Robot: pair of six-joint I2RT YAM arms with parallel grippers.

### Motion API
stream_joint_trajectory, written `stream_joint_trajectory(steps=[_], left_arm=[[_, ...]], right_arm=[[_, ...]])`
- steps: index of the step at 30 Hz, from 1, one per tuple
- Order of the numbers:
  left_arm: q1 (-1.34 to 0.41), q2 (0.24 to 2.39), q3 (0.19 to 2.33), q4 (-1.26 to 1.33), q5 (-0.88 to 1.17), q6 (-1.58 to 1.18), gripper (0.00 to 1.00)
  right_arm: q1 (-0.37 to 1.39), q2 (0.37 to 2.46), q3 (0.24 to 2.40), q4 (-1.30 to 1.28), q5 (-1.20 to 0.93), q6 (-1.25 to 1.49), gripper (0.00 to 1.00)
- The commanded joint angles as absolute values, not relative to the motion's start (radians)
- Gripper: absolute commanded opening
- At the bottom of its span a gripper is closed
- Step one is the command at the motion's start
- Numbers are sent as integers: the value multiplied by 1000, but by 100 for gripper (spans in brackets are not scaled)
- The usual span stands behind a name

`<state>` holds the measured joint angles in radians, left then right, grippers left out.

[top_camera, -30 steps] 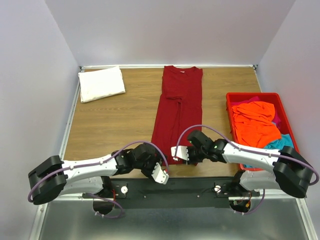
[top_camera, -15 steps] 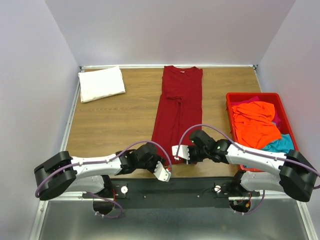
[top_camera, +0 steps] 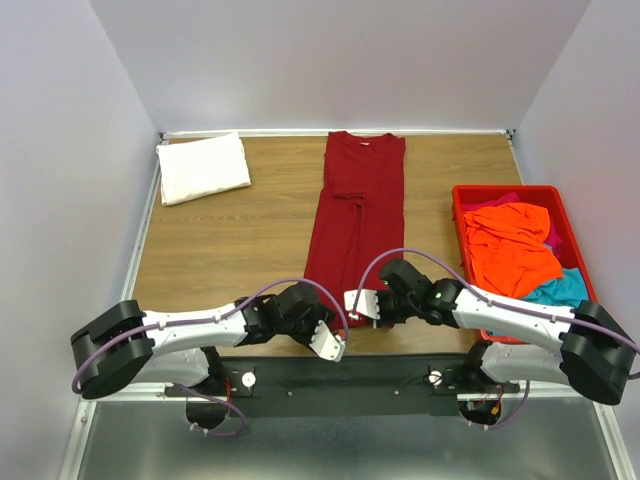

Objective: Fold and stack the t-shirts
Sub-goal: Fold the tshirt

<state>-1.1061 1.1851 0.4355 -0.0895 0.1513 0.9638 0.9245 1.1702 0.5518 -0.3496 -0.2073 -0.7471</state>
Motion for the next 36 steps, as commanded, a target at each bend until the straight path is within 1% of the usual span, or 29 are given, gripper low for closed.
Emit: stream_joint_trajectory(steps=[1, 6, 7, 9, 11, 17, 18, 20, 21, 22, 25, 26, 28, 29, 36], left_arm=[[-1108, 1164, 451, -156, 186, 956, 65], [-1109, 1192, 454, -147, 198, 962, 62], [-1109, 1199, 454, -144, 202, 960, 58], [-1108, 1218, 451, -127, 213, 963, 53], [-1109, 1227, 448, -120, 221, 969, 51], [-1108, 1249, 449, -112, 227, 968, 40], [-1109, 1247, 449, -110, 230, 971, 36], [-1104, 1249, 445, -104, 235, 973, 34], [-1104, 1252, 443, -104, 238, 974, 31], [-1106, 1256, 446, -107, 241, 976, 23], [-1097, 1256, 456, -120, 245, 979, 15], [-1095, 1256, 457, -123, 245, 980, 14], [-1083, 1247, 460, -130, 252, 988, 2], [-1080, 1240, 460, -132, 255, 991, 0], [-1022, 1192, 483, -153, 285, 988, 0]], right_arm=[[922, 1155, 558, -367, -235, -727, 30], [908, 1137, 560, -367, -242, -723, 29], [899, 1132, 558, -368, -245, -723, 29], [888, 1121, 557, -368, -250, -721, 29], [876, 1100, 554, -368, -265, -722, 29], [867, 1094, 549, -370, -294, -732, 29], [868, 1097, 551, -370, -295, -733, 29], [868, 1103, 552, -371, -298, -730, 29], [867, 1098, 554, -374, -298, -730, 29], [865, 1097, 554, -373, -298, -730, 29], [864, 1086, 552, -374, -299, -730, 29], [864, 1085, 554, -373, -299, -730, 29], [862, 1088, 554, -376, -301, -730, 28], [862, 1089, 554, -377, -298, -730, 28], [857, 1078, 558, -376, -295, -727, 28]])
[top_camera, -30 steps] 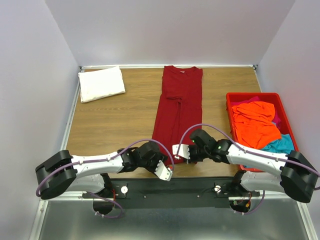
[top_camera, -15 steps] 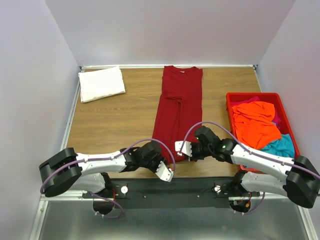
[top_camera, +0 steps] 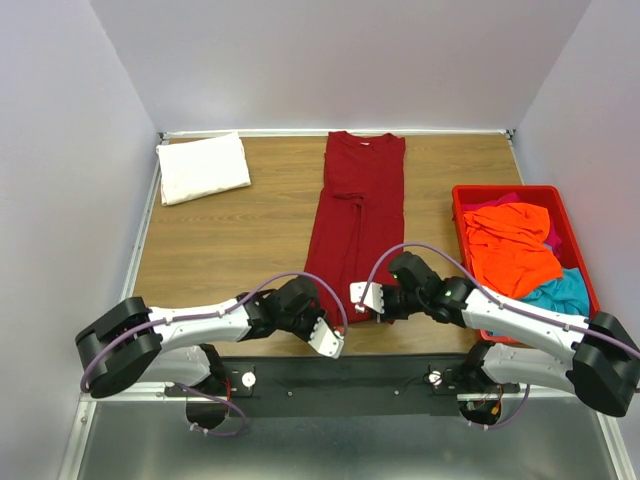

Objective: Fold and stack the t-shirts
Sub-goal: Fold the tshirt

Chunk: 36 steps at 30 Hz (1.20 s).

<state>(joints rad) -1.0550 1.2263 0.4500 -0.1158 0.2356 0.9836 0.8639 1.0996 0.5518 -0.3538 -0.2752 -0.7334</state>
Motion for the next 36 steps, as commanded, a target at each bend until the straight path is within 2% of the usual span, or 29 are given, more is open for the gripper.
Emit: stream_joint_trajectory(steps=[1, 12, 21, 30, 36], left_arm=[[-1016, 1190, 495, -158, 288, 989, 0], [-977, 1198, 581, -205, 327, 996, 0], [-919, 1222, 655, -215, 341, 1011, 0], [-796, 1406, 837, -209, 388, 1038, 0], [-701, 1524, 972, -207, 440, 1068, 0]], right_arm=[[853, 1080, 560, -376, -288, -726, 28], [819, 1083, 575, -376, -272, -706, 26], [700, 1103, 614, -376, -316, -678, 25], [623, 1210, 709, -376, -353, -672, 20], [465, 1304, 813, -377, -399, -709, 18]])
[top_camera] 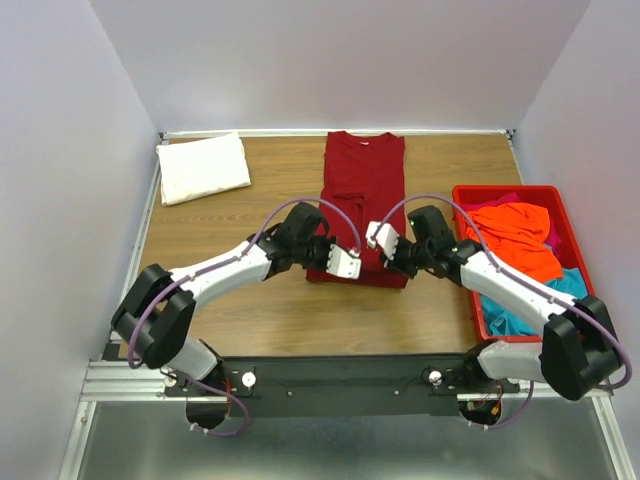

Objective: Fold and stack the t-shirts
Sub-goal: Fold the tshirt

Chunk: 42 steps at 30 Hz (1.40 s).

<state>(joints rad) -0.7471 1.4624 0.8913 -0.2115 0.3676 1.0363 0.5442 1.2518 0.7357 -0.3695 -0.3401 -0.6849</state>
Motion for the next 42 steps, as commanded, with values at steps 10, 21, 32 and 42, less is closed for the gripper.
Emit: stream_joint_trajectory(steps=[10, 21, 32, 42], left_arm=[[-583, 1747, 1231, -229, 506, 1075, 0], [-505, 1956, 1485, -245, 543, 1051, 0], [-503, 2092, 1620, -176, 517, 968, 0], [-495, 2137, 1675, -91, 416, 817, 8]], right_arm=[[345, 1537, 1041, -380, -474, -726, 18], [255, 1841, 1368, -411, -494, -723, 18], [242, 2029, 1552, -443, -446, -712, 18], [227, 2138, 1687, -442, -365, -652, 35]])
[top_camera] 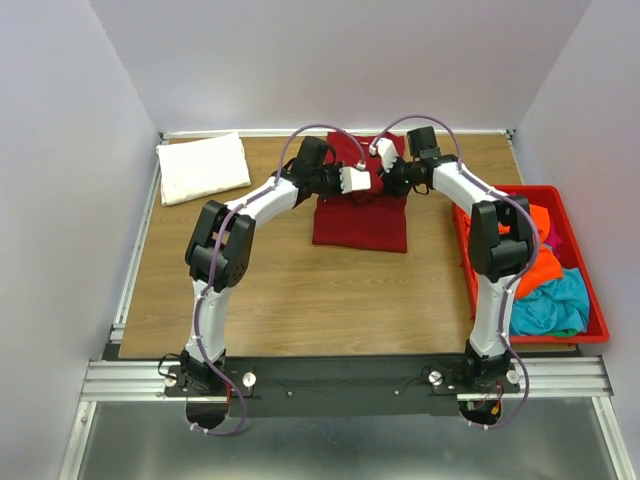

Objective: Fold and stack the t-shirts
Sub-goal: Fold the tshirt

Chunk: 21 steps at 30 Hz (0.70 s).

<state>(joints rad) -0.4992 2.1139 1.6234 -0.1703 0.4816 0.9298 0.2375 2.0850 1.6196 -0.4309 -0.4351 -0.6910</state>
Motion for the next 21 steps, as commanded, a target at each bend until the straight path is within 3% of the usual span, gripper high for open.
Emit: stream_joint_trajectory(steps=[1, 2, 3, 4, 8, 14, 21], left_arm=[[-495, 2137, 1683, -71, 385, 777, 17], [-497, 2135, 1698, -46, 339, 720, 27], [-495, 2134, 1713, -8, 278, 630, 44], [-494, 2128, 1748, -5, 176, 592, 49], [-476, 2045, 1761, 67, 26, 508, 61], [-469, 1801, 1576, 124, 92, 583, 65], [-497, 1501, 1114, 187, 380, 850, 65]], right_arm=[[227, 2138, 1701, -439, -344, -640, 43], [227, 2164, 1718, -436, -321, -623, 55], [224, 2177, 1762, -430, -267, -574, 65], [225, 2198, 1782, -420, -232, -543, 82], [216, 2172, 1845, -393, -115, -419, 99], [210, 2008, 1702, -396, -262, -448, 100], [212, 1709, 1321, -587, -729, -933, 100]])
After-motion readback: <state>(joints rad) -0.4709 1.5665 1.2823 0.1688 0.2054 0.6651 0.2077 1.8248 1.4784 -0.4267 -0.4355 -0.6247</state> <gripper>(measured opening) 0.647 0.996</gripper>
